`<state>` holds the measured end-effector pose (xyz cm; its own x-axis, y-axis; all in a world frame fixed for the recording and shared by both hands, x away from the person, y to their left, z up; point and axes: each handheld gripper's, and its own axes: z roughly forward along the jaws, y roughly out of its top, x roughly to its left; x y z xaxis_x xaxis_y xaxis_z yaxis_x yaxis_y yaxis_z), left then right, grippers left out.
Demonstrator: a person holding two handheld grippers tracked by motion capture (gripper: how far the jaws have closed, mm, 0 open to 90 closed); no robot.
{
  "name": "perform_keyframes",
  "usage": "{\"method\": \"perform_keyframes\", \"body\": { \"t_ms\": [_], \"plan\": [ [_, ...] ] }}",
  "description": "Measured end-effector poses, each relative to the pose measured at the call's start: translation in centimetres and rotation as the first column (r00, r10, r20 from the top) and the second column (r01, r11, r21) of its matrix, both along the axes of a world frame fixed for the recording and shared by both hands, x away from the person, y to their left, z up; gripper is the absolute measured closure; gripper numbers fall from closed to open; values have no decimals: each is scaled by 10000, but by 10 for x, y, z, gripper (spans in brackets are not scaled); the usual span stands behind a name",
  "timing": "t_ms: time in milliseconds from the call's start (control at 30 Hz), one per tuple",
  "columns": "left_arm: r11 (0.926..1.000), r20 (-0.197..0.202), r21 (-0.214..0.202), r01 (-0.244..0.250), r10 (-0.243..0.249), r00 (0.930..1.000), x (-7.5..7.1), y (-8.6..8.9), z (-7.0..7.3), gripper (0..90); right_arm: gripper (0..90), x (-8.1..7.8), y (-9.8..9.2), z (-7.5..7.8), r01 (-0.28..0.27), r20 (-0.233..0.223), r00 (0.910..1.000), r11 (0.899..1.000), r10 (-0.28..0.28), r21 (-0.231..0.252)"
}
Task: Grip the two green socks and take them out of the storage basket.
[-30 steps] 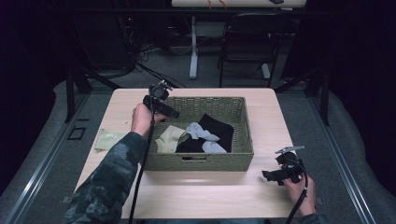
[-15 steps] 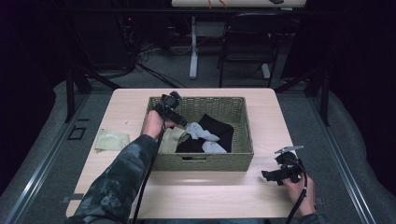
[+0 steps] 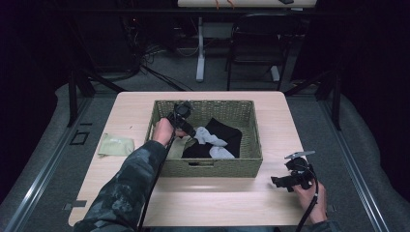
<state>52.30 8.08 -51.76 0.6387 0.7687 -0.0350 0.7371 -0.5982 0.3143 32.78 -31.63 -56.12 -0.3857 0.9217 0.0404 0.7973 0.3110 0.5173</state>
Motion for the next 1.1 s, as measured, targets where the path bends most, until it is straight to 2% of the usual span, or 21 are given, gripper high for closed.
{"method": "perform_keyframes", "body": {
  "t_ms": [267,367,500,533,633,733,767,800,833,933,1100],
  "plan": [
    [9980,-204,624,79,-67,9998,-2,-7,-7,379,4,0,0,0,34,13,10000,10000,-34,-42],
    [9973,-330,714,154,-131,9994,-2,-8,-9,502,4,0,0,0,32,15,10000,10000,-32,-49],
    [9967,-305,727,372,-351,9989,-4,-9,-9,753,4,0,0,0,-28,-19,10000,10000,28,-29],
    [9954,-309,852,436,-411,9987,-4,-10,-9,785,4,0,0,0,-23,-18,10000,10000,23,-32],
    [9952,-209,862,473,-457,9987,-5,-10,-8,879,4,0,0,0,10,-3,10000,10000,-10,-15],
    [9963,-75,723,464,-459,9989,-6,-7,-2,887,4,0,-1,0,3,-9,10000,10000,-3,-93],
    [9967,-21,674,462,-461,9989,-7,-6,0,888,4,0,0,0,45,23,10000,10000,-45,39],
    [9975,32,510,485,-487,9988,-8,-4,4,888,4,0,-1,0,-33,-42,10000,9999,33,-106],
    [9980,89,358,518,-522,9986,-10,-2,7,888,4,0,0,0,27,19,10000,10000,-27,25],
    [9982,302,-126,585,-581,9979,-15,3,17,888,4,0,0,0,10,32,10000,10000,-10,-46],
    [9965,676,-568,608,-569,9961,-21,13,33,888,4,0,0,0,-12,70,10000,10000,12,-43]
  ]
}}
